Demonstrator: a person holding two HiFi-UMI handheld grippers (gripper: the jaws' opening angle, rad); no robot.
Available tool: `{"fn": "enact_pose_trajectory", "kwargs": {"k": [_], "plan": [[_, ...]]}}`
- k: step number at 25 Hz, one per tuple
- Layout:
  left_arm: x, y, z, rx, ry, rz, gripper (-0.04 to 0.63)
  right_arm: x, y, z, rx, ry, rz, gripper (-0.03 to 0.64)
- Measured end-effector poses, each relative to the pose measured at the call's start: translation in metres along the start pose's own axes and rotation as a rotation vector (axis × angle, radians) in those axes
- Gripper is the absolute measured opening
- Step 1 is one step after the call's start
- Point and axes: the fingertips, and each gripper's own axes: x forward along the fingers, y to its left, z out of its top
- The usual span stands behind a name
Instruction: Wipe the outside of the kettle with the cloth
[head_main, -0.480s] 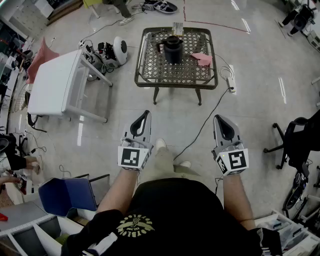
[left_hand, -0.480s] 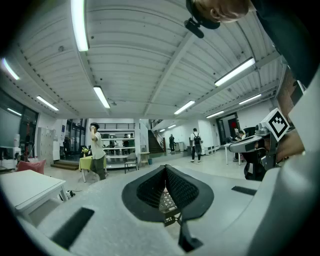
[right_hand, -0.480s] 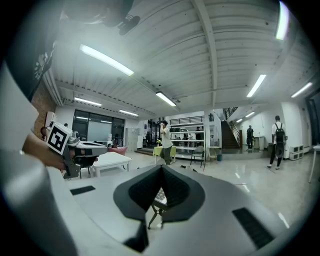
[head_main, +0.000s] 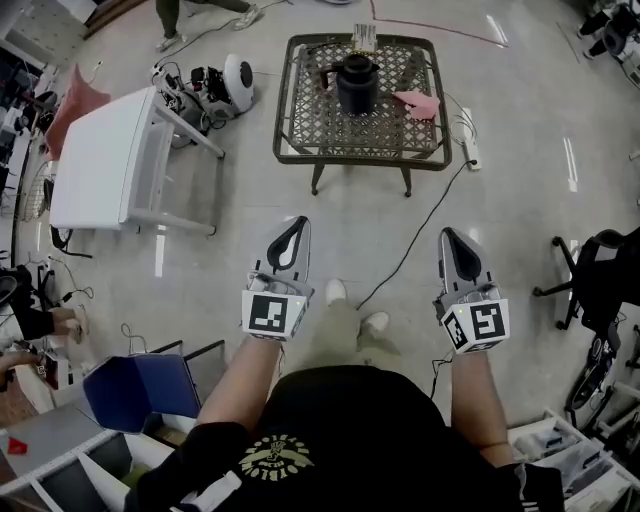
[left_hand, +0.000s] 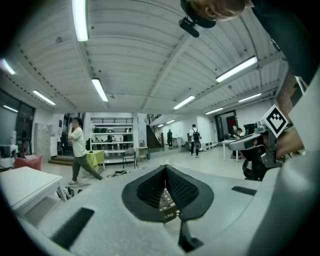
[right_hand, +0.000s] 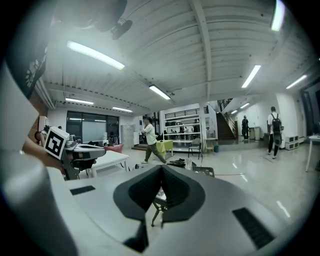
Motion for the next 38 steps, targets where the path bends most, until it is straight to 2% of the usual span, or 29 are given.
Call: {"fn": "enact_pose_trajectory", "kwargs": {"k": [5,9,14,22,31,38], "plan": [[0.018,0.029,0.015,-0.007,-0.036,-0.022,0.009,0.028,0.007,0.018,-0.008,-0.011,-0.017,0.011],[0.036,0.055,0.023,-0.046,-0.067,-0.037,0.009,0.056,0.011,0.037,-0.022,-0.020,-0.035,0.011],[0.052,0.078,0.004,-0.068,-0.048,-0.049,0.009,0.078,0.018,0.040,-0.039,0.010,-0.055,0.011],[0.087,0.080,0.004,-0.062,-0.039,-0.077,0.009,0.093,-0.001,0.042,-0.024,0.013,-0.070,0.011],[0.140,0.076,0.009,-0.019,-0.013,-0.048,0.009,0.131,-0.056,0.040,0.006,0.000,-0.036,0.011],[0.181,0.073,0.012,-0.025,0.008,-0.028,0.009,0.157,-0.087,0.038,0.023,0.021,0.002,0.011]]}}
